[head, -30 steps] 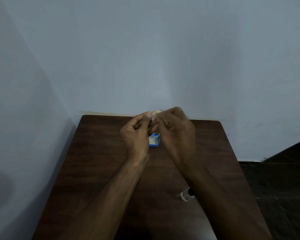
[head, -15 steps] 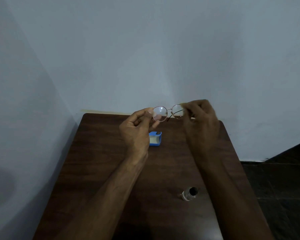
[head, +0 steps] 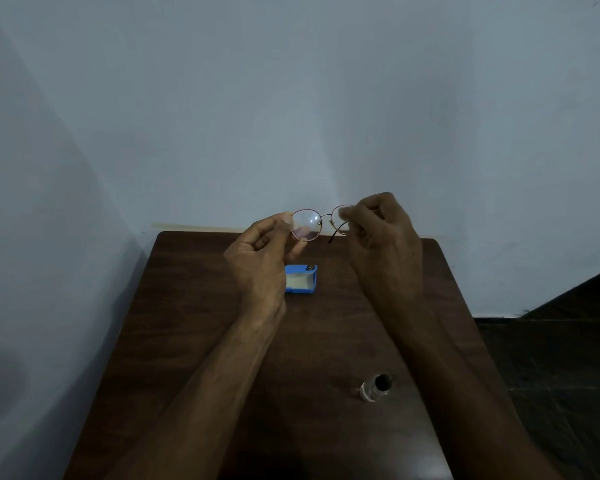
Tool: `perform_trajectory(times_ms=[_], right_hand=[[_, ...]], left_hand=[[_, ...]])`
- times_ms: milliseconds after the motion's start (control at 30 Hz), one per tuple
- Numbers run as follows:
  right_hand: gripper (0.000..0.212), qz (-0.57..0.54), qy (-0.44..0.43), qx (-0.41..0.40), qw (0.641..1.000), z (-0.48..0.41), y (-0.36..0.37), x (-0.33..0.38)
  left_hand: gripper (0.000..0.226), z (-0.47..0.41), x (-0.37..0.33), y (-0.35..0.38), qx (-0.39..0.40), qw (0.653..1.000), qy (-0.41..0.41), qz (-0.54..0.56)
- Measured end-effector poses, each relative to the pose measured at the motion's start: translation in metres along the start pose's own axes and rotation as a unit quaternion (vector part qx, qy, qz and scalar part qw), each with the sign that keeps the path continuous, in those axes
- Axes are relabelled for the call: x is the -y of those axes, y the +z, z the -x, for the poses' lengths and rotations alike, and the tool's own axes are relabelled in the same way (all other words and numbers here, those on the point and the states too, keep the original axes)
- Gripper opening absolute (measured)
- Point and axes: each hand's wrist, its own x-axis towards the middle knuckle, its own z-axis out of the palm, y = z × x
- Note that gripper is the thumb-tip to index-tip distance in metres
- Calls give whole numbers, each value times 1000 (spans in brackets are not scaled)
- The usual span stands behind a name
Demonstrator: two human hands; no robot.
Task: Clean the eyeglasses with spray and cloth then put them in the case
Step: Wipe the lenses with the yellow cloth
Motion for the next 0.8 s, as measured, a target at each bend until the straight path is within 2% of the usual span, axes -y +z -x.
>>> perform_trajectory(times_ms=[167, 333, 433, 533, 667, 800], right_hand=[[15, -1, 28, -36, 999, -9, -3, -5], [8, -6, -41, -8, 999, 7, 2, 16], [3, -20, -20, -42, 999, 4, -3, 8], [7, -45, 16, -85, 995, -13, -9, 6], [10, -46, -29, -44, 998, -9, -9, 21], [9, -39, 9, -74, 996, -16, -13, 6]], left_hand=[[18, -1, 1, 1, 2, 1000, -6, 7], [16, -1, -3, 4, -7, 1000, -8, 11], [18, -1, -5, 3, 2, 1000, -7, 17], [22, 2, -7, 4, 11, 1000, 11, -3], [9, 7, -14, 8, 23, 999, 38, -13], [10, 11, -22, 7, 35, 997, 64, -16]])
